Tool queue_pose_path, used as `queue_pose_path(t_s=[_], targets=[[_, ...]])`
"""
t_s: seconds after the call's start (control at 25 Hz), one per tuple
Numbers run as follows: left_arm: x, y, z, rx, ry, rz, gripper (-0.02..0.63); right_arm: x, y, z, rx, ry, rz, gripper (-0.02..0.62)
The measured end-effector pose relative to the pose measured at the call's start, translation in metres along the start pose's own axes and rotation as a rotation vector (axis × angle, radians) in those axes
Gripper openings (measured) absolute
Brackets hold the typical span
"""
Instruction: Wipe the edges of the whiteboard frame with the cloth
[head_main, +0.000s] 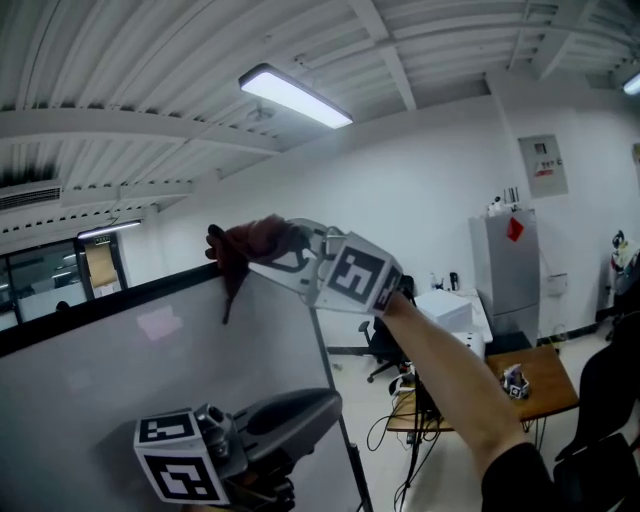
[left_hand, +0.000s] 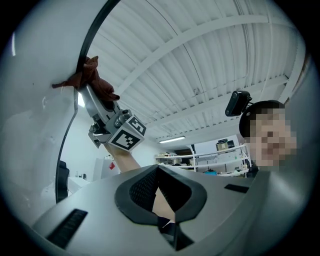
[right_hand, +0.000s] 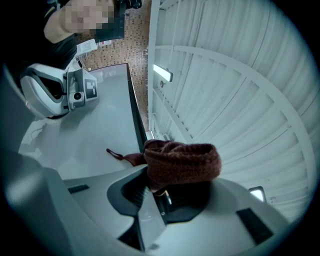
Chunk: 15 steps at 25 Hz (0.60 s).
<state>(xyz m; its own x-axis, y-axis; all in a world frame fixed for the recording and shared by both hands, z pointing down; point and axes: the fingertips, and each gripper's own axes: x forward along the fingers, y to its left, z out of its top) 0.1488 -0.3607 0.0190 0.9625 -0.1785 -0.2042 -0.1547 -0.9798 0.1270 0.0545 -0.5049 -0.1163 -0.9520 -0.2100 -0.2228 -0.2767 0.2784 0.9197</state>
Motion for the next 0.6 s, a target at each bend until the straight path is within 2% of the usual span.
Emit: queue_pose_path(t_s=[0.32,0.6], targets=[[0.049,0.058,-0.006,-0.030,-0.009,0.042,-0.003,-0.025,-0.023,-0.059,0.007,0.002,-0.022,0.086],[0.090,0.106,-0.017,-0.047,0.006,0.067,-0.003,-0.043,-0.047,-0.113,0.071,-0.041,-0.076,0.086]])
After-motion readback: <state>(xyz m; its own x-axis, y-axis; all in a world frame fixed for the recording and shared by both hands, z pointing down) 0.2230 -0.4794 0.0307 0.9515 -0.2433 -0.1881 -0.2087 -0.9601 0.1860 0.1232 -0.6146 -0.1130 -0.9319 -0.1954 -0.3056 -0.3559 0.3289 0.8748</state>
